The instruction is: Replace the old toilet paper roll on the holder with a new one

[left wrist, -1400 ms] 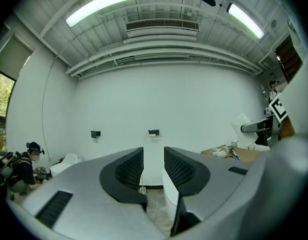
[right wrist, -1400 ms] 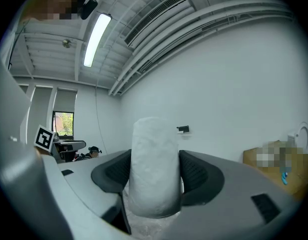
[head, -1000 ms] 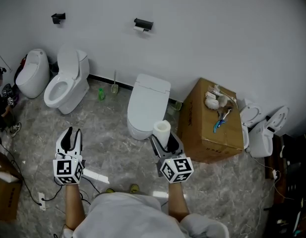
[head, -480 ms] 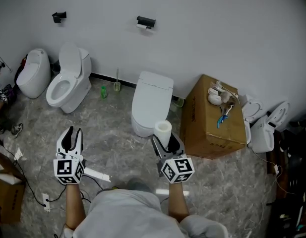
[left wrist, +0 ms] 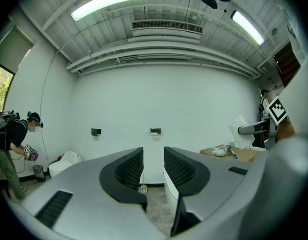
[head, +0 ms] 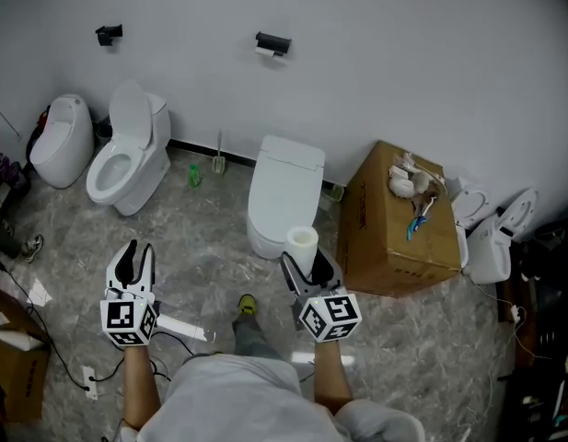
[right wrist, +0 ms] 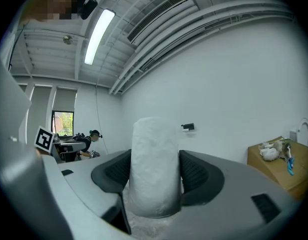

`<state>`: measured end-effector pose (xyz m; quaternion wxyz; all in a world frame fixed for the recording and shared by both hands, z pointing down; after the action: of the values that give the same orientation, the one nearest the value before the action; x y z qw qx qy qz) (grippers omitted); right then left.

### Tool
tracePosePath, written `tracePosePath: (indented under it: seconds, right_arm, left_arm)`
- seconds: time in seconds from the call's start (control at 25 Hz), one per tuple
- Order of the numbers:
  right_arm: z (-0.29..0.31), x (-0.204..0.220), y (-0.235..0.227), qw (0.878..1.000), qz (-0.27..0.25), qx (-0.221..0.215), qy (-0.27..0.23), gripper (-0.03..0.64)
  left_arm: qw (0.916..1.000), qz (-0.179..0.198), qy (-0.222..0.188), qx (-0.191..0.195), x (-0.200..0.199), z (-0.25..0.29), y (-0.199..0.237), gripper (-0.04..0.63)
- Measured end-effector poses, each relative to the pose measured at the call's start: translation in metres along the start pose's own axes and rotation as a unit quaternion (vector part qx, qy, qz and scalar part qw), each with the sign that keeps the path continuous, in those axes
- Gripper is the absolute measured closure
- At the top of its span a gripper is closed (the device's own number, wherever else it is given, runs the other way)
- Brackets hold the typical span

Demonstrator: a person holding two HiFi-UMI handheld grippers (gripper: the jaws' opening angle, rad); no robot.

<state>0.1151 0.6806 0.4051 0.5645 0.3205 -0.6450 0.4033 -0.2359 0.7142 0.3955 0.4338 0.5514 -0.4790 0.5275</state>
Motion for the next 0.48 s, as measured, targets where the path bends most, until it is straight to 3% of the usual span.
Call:
tracePosePath:
  seconds: [0.48]
  right_arm:
    - [0.091, 0.010, -0.050, 1.000, 0.009, -0.002, 0.014, 0.322]
  left_arm:
    - [0.9998, 0.004, 0.019, -0.004, 0.020, 0.089, 0.022, 0.465]
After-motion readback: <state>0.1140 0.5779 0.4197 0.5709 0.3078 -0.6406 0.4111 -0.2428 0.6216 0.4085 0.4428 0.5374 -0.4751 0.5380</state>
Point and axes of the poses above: the fingertips, and each gripper's own axes: z forward along the fingers, y to its left, x out of its underside, the point moved 5 cm from there along -z, backward along the fingers, and after that the axes turned 7 degrees about -y, right-handed, at the moved point
